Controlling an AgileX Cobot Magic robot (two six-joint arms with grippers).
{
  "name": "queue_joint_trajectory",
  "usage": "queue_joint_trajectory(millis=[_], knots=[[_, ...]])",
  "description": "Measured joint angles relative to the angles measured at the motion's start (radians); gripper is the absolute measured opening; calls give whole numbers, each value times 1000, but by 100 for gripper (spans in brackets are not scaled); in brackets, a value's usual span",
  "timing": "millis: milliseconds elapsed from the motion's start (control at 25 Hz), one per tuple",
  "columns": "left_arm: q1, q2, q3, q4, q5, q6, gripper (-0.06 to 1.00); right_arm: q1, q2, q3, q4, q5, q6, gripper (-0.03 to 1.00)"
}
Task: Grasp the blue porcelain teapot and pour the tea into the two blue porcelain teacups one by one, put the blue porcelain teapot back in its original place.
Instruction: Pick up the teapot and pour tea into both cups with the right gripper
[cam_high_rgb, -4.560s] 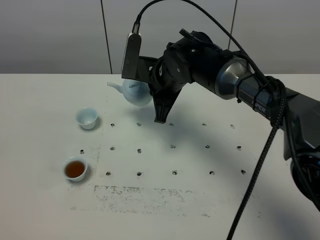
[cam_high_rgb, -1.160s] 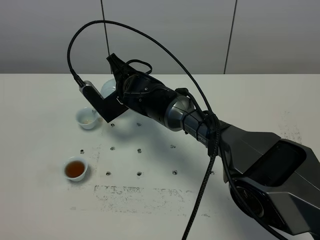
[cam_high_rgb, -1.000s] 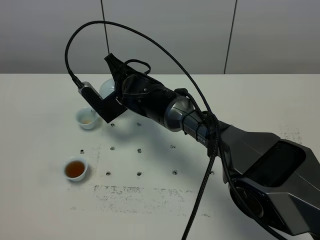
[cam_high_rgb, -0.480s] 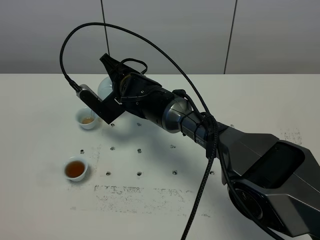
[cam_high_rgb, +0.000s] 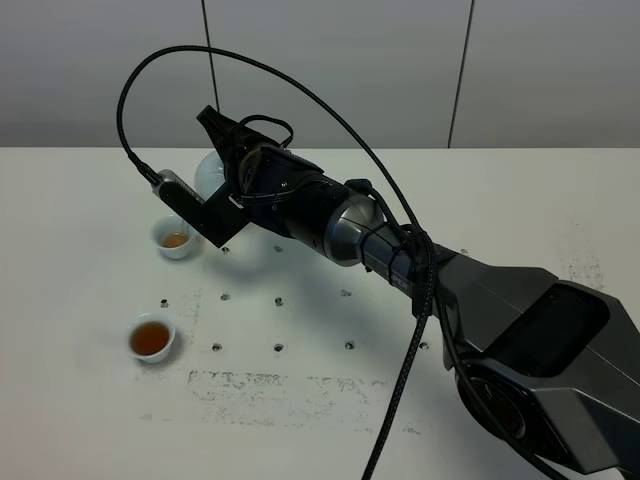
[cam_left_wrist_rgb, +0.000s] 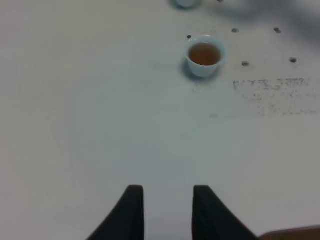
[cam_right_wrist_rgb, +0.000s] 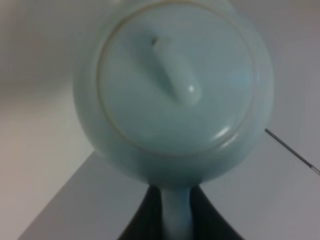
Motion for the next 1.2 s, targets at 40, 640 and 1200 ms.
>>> queue_joint_trajectory(millis=[40, 640, 1200], knots=[[0, 0, 0, 0, 0, 0, 30, 1, 0, 0, 0, -1, 0, 7], [0, 0, 0, 0, 0, 0, 30, 6, 0, 0, -42, -42, -1, 7], [0, 0, 0, 0, 0, 0, 30, 6, 0, 0, -55, -37, -25, 7]])
